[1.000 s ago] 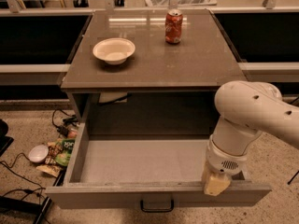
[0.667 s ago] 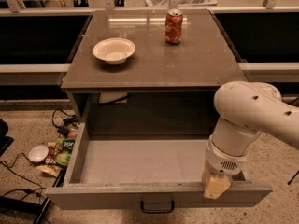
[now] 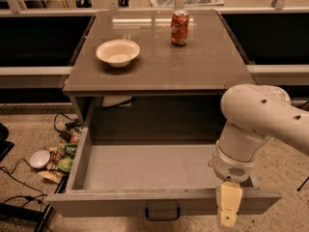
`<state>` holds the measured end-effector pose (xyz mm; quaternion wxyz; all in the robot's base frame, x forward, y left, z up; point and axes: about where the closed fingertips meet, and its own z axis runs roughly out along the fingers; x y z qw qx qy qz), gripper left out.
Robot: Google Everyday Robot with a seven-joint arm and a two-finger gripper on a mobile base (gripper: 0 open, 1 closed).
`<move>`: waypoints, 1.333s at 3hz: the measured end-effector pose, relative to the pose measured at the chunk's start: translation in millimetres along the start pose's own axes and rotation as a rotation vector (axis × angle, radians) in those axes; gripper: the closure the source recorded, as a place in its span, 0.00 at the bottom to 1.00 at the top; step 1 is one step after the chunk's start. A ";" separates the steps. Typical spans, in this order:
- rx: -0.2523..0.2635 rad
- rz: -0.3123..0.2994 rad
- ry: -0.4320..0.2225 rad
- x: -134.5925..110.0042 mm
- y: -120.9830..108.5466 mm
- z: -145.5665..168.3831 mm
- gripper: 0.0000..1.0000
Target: Open top drawer
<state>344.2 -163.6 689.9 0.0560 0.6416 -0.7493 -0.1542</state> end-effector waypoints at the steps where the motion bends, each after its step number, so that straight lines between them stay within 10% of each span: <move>1: 0.006 -0.009 0.001 -1.1 -2.8 -24.4 0.00; 4: 0.278 -0.127 -0.047 12.8 14.0 -241.9 0.00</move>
Offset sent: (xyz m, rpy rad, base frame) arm 0.0469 -0.0349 0.1923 0.0173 -0.1465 0.0636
